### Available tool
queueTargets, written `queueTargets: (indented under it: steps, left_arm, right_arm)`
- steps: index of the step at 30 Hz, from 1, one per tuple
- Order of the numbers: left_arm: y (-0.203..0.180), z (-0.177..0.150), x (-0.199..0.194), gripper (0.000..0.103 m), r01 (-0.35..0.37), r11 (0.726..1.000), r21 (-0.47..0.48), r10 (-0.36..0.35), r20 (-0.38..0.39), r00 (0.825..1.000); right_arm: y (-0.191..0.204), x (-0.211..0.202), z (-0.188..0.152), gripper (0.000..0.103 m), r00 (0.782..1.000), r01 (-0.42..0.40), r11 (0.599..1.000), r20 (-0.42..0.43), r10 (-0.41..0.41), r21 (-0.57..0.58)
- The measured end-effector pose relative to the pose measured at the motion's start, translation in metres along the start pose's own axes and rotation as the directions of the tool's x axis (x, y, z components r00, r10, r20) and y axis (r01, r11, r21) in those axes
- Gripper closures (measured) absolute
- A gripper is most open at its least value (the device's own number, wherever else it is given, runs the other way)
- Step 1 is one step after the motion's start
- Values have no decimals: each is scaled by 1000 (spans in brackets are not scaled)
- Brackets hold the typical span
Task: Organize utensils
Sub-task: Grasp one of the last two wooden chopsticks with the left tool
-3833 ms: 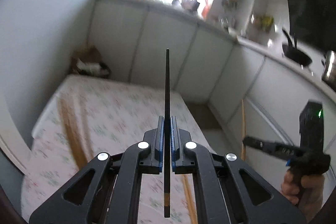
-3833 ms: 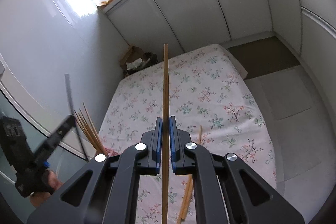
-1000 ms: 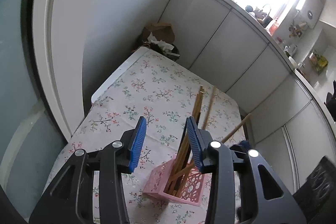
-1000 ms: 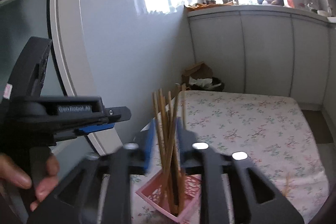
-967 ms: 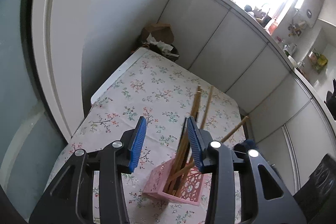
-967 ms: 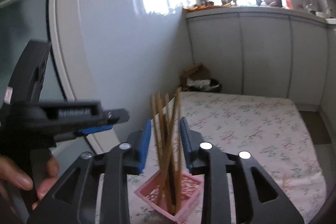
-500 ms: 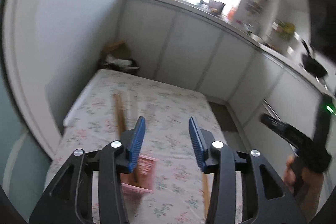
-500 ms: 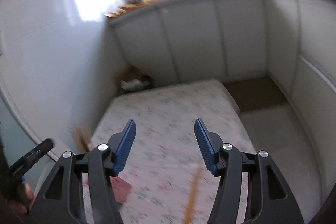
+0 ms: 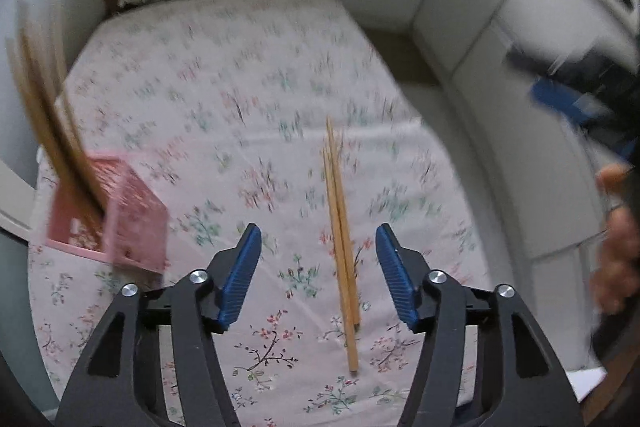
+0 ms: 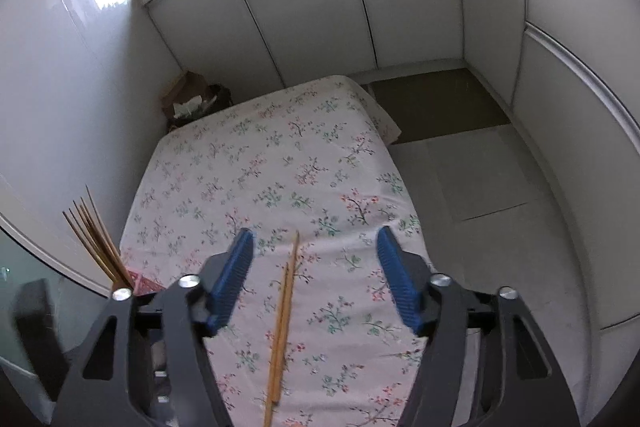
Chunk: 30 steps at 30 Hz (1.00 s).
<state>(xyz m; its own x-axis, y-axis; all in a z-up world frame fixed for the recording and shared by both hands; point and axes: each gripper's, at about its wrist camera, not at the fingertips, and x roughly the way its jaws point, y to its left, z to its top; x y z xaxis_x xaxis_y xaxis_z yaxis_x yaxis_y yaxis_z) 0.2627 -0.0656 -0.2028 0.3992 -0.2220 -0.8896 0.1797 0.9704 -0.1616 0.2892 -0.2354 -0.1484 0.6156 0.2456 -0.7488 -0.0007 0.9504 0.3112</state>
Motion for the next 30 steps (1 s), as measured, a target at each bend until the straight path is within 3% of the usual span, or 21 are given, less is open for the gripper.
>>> queueTargets:
  steps: [5, 10, 13, 20, 28, 30]
  left_arm:
    - [4, -16, 43, 46, 34, 999, -25, -37, -135, 990]
    - [7, -13, 60, 47, 45, 997, -63, -54, -157, 986]
    - [8, -10, 68, 50, 62, 994, -91, -77, -163, 984]
    - [5, -7, 83, 59, 9, 997, -74, -23, -189, 982]
    - [-2, 0, 99, 62, -44, 999, -21, 39, -181, 983]
    - [-4, 5, 103, 68, -55, 999, -1, 53, -190, 980]
  right_arm:
    - [-7, -1, 6, 35, 1000, -22, 999, -4, 22, 29]
    - [-5, 4, 4, 35, 998, -54, 997, -29, 56, 46]
    - [-5, 12, 2, 43, 995, -82, 994, -58, 87, 76]
    - [-9, 16, 0, 64, 992, -101, 988, -66, 109, 114]
    - [-6, 19, 0, 64, 992, -99, 988, -66, 107, 116]
    - [-5, 20, -1, 64, 992, -97, 989, -69, 105, 115]
